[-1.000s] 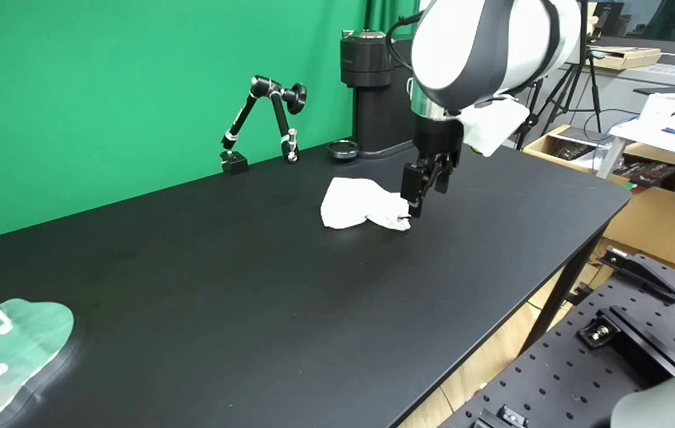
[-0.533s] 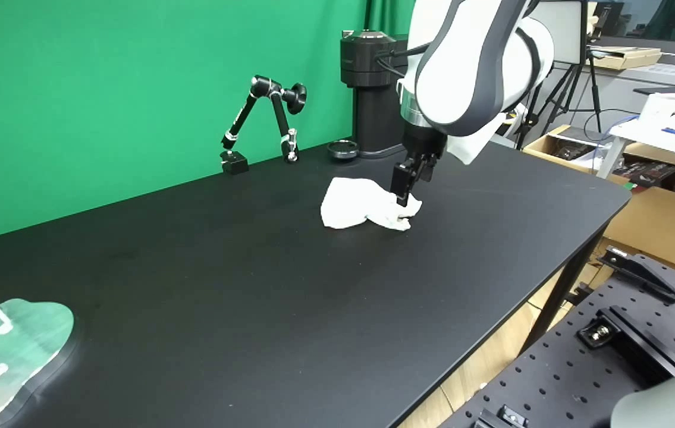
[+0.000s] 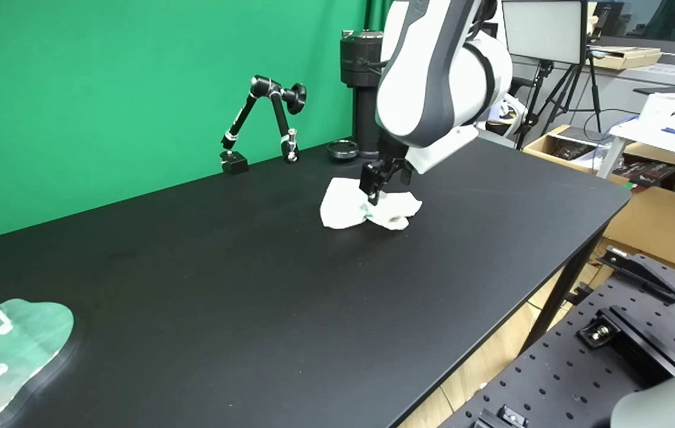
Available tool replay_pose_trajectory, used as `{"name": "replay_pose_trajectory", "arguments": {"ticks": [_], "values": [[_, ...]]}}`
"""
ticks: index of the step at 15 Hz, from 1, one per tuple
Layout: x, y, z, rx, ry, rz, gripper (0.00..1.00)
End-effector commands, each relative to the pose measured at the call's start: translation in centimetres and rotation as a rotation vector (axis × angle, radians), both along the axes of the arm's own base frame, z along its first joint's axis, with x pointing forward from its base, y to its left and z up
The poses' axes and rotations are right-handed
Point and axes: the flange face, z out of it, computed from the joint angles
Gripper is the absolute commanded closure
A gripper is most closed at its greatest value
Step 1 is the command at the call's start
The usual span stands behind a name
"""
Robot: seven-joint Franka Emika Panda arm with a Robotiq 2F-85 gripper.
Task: Hang the white cloth on the black stand
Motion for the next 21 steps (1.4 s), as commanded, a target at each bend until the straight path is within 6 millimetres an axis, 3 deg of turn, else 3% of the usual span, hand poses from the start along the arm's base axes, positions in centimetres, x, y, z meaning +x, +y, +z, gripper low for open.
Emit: {"name": "replay_pose_trajectory", "arguments": {"ticks": [1, 2, 3, 5, 11, 14, 18, 21], "values": [[1.5, 1.6, -0.1, 0.04, -0.024, -0.042, 0.0], [1.8, 1.9, -0.1, 0.042, -0.028, -0.044, 0.0], [2.1, 2.1, -0.1, 0.046, -0.033, -0.047, 0.25], [2.5, 2.2, 0.0, 0.047, -0.039, -0.05, 0.31], [3.2, 1.7, 1.1, 0.033, -0.042, -0.057, 0.73], [3.7, 1.1, 2.6, 0.026, 0.018, -0.071, 0.95], [4.9, 0.1, 5.7, 0.023, 0.182, -0.085, 1.0], [6.6, -0.3, 9.8, 0.082, 0.281, -0.044, 0.99]]}}
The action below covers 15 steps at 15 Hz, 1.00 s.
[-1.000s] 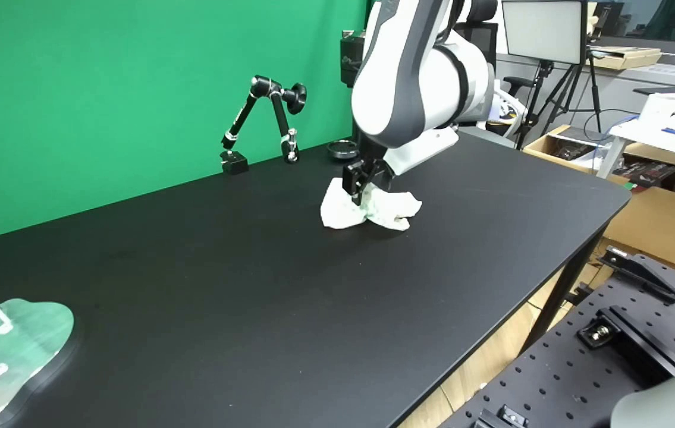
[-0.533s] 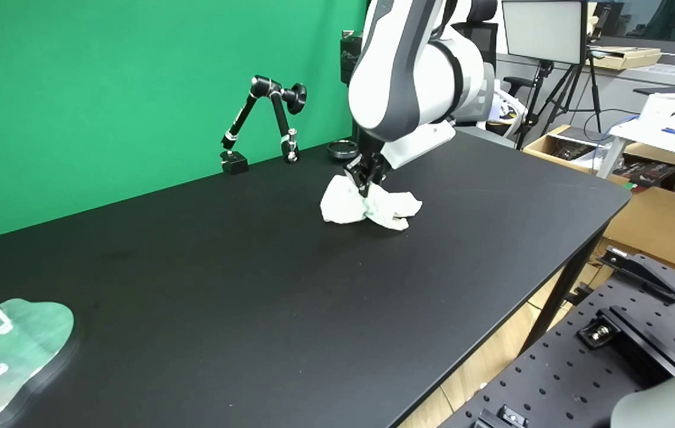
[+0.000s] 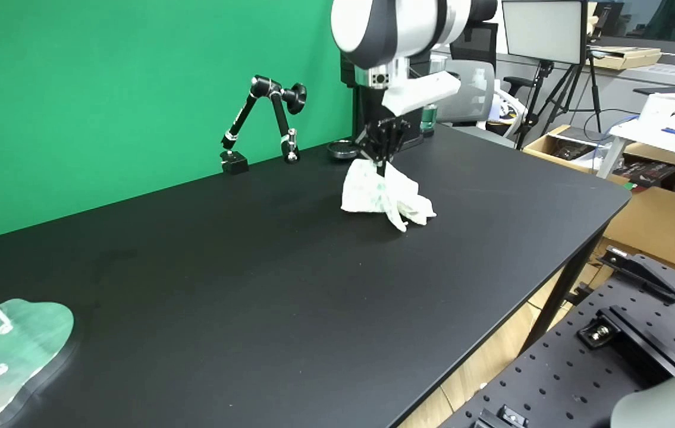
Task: Hang the white cloth on the black stand
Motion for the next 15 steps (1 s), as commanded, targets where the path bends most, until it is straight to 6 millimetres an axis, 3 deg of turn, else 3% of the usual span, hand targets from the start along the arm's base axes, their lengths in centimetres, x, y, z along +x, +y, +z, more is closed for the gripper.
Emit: {"name": "replay_pose_trajectory", "arguments": {"ticks": [1, 5, 8, 11, 15], "values": [[2.6, -0.6, 6.0, 0.062, 0.078, 0.029, 0.99], [6.6, 0.6, 14.1, 0.071, 0.139, 0.086, 0.99], [10.1, 2.3, 18.0, 0.037, 0.136, 0.116, 0.99], [13.3, 5.0, 18.1, 0.031, 0.121, 0.123, 0.99], [16.4, 9.5, 13.9, 0.035, 0.093, 0.144, 0.99]]}}
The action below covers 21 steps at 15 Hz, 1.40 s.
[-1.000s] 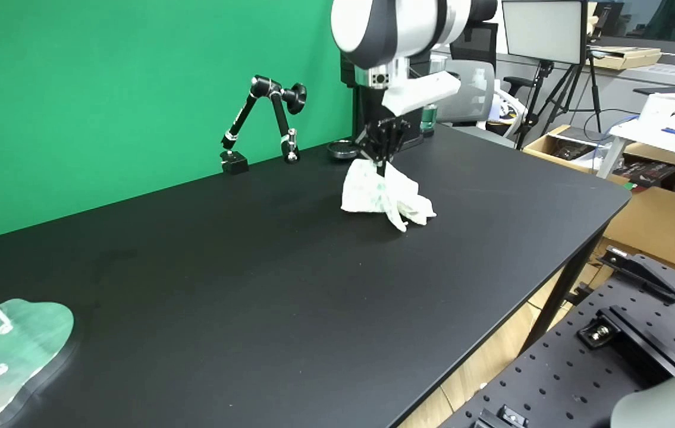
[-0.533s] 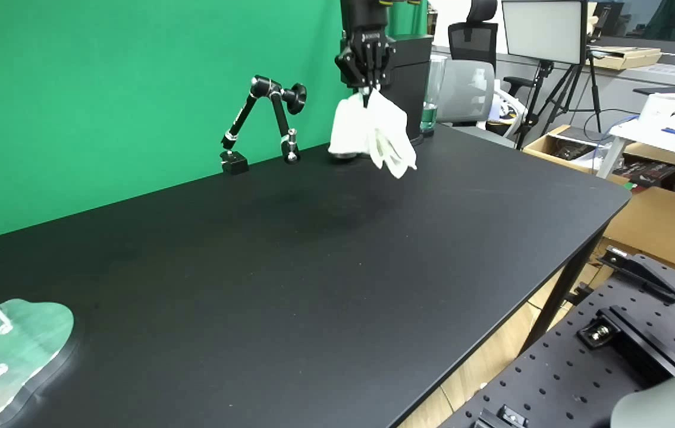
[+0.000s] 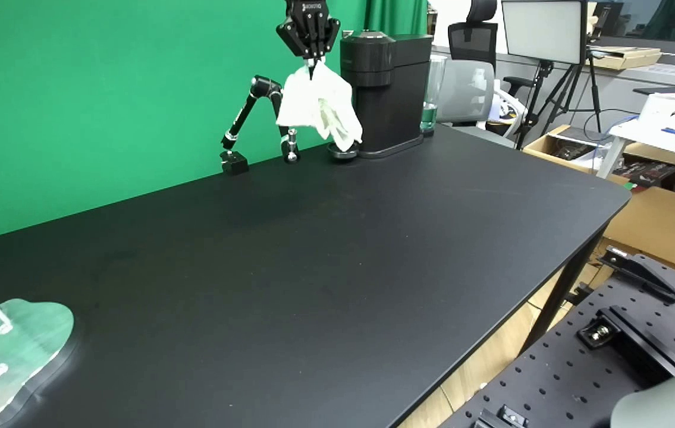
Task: Hang the white cloth on the black stand
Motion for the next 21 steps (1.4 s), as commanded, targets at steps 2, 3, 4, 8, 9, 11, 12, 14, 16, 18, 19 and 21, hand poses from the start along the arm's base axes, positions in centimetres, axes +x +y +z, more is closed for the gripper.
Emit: {"name": "replay_pose_trajectory", "arguments": {"ticks": [2, 3, 4, 8, 9, 11, 12, 14, 16, 18, 19, 21], "values": [[4.1, 4.9, -4.2, -0.017, -0.036, 0.001, 0.99], [4.7, 6.1, -4.8, -0.02, -0.048, 0.015, 0.99], [5.1, 7.1, -5.3, -0.022, -0.058, 0.025, 0.99], [6.0, 10.4, -5.6, -0.022, -0.063, 0.05, 0.99], [5.9, 10.9, -5.7, -0.011, -0.049, 0.053, 0.99], [5.2, 11.4, -5.9, -0.003, -0.012, 0.039, 0.99], [4.7, 11.0, -6.1, -0.006, 0.006, 0.03, 0.99], [3.8, 10.1, -6.4, -0.025, 0.029, 0.009, 0.99], [2.9, 9.4, -6.6, -0.034, 0.061, -0.005, 0.99], [1.8, 9.0, -7.0, -0.033, 0.099, -0.007, 0.99], [1.2, 9.0, -7.2, -0.03, 0.116, -0.002, 0.99], [0.3, 9.3, -7.9, -0.015, 0.13, 0.011, 0.99]]}}
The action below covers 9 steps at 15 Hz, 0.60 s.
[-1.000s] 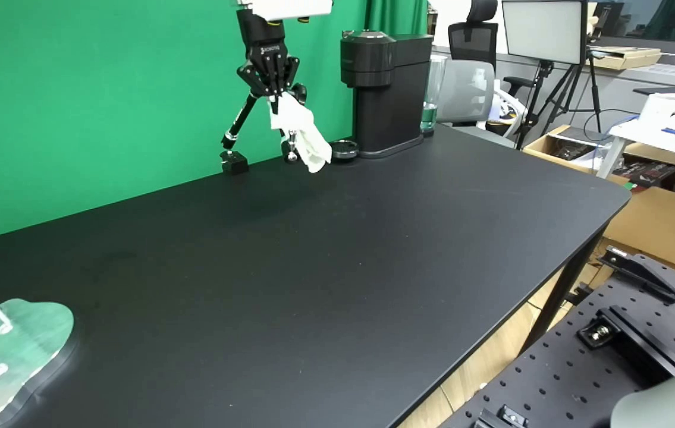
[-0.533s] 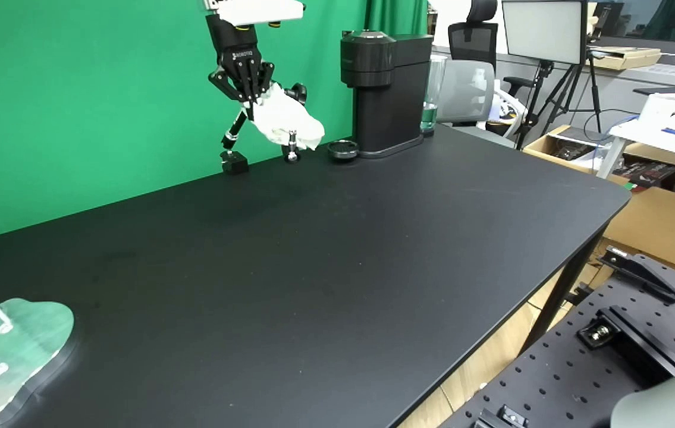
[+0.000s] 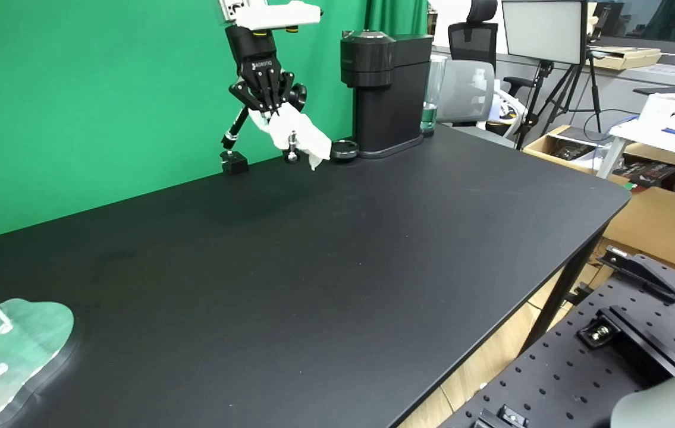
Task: Hang the white cloth on the black stand
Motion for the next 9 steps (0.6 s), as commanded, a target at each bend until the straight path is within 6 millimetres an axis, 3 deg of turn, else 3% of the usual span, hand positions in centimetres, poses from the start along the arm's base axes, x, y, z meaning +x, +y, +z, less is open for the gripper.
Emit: {"name": "replay_pose_trajectory", "arguments": {"ticks": [1, 4, 9], "values": [[-2.7, 0.3, 0.1, 0.022, 0.041, -0.018, 0.99], [-3.7, 1.0, -0.4, 0.029, 0.063, -0.014, 0.99], [-4.7, 0.4, 0.2, 0.0, 0.062, -0.029, 0.99]]}}
